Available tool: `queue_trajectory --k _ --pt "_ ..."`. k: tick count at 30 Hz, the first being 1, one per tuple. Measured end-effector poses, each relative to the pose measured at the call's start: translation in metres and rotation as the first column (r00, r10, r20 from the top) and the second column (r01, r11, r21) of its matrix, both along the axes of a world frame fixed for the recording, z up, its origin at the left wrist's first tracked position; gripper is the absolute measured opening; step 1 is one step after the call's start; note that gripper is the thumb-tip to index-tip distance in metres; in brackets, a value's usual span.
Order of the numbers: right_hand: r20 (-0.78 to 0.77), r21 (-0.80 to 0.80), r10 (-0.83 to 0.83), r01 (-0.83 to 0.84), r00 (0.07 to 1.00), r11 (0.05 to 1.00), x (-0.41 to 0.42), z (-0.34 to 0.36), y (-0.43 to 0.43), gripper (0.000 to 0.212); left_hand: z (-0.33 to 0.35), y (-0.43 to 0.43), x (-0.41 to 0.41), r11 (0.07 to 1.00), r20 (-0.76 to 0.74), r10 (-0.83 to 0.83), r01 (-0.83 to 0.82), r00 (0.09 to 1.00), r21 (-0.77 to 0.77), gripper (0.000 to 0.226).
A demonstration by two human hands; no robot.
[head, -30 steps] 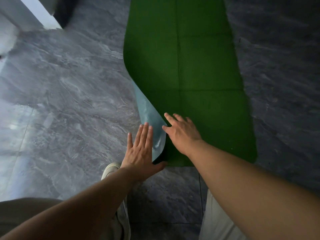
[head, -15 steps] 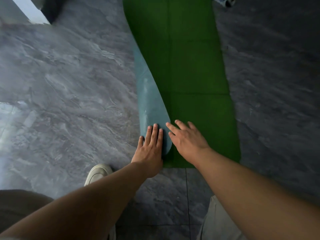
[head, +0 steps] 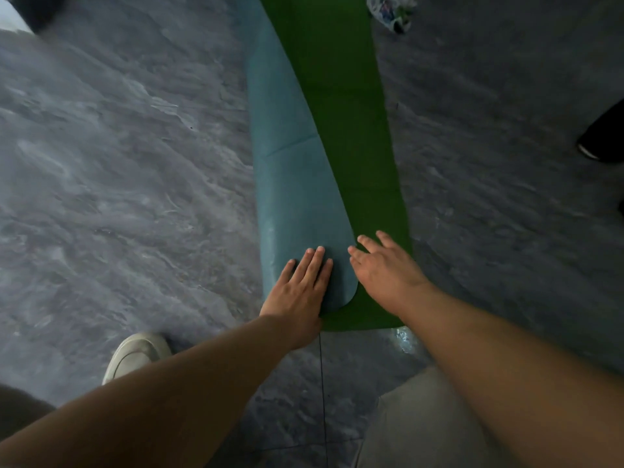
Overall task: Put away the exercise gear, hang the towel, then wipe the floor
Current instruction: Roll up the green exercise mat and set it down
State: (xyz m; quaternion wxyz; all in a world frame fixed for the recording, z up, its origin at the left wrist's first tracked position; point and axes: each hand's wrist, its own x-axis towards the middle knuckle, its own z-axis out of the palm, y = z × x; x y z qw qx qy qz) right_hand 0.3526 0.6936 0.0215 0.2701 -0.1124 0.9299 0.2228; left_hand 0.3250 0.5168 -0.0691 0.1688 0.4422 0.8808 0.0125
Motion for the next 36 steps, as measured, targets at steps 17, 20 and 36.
queue_trajectory --k 17,20,36 --pt "-0.06 0.005 -0.215 0.215 0.975 0.977 0.051 0.01 0.042 0.051 -0.002 0.036 0.038 0.989 0.088 0.136 -0.14 0.987 0.042 0.088" --pt "-0.044 0.029 -0.253 0.255 0.966 0.967 0.056 0.009 0.046 0.05 -0.005 0.042 0.04 0.996 0.095 0.085 -0.088 0.992 0.026 0.09" --pt "0.086 0.14 -0.456 0.443 0.886 0.886 0.07 -0.016 0.054 0.056 -0.024 0.071 0.047 0.995 0.127 -0.092 0.097 0.988 -0.033 0.082"
